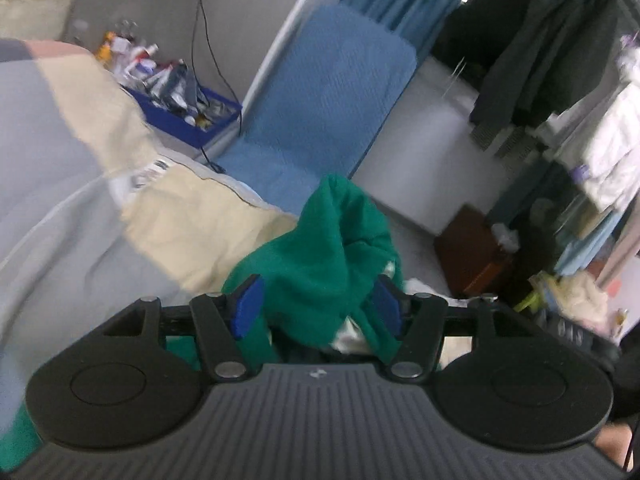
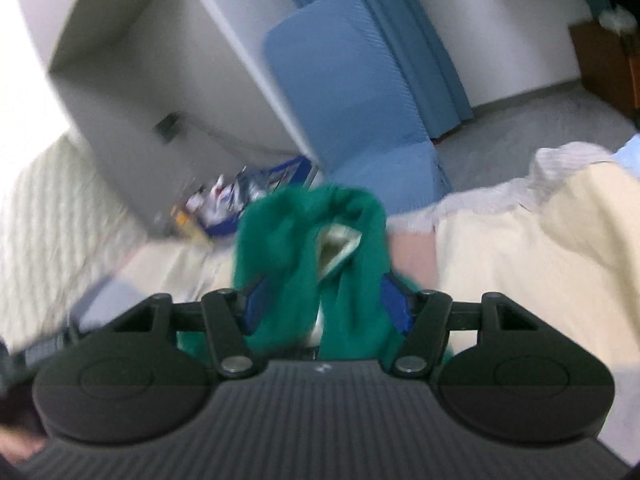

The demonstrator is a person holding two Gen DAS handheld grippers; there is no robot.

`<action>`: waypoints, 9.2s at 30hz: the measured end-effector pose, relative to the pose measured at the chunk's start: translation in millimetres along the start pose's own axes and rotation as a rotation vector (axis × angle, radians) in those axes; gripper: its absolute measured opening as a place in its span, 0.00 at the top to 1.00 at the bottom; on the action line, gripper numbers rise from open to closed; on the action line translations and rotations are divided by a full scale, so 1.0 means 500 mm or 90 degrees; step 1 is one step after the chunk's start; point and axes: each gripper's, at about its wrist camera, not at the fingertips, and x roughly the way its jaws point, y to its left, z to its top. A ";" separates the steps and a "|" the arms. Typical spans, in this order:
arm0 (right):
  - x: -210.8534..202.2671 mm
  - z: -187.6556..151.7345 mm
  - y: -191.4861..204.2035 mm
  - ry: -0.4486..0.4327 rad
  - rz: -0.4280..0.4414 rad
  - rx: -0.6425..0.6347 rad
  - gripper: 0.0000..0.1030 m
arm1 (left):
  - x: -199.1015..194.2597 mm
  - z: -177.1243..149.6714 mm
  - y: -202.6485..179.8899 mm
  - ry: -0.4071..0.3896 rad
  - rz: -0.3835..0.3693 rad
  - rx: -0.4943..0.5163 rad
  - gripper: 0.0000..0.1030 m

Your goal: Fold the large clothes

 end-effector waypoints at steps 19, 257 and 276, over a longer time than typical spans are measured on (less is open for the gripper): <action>0.295 0.052 -0.026 0.107 -0.013 -0.046 0.84 | 0.296 0.055 0.002 0.075 0.078 0.009 0.90; -0.355 -0.257 -0.303 0.133 0.001 0.350 0.89 | -0.531 -0.298 0.318 0.068 -0.041 -0.248 0.52; -0.670 -0.298 -0.042 0.007 -0.002 0.003 0.31 | -0.865 -0.478 0.031 -0.068 0.026 0.036 0.19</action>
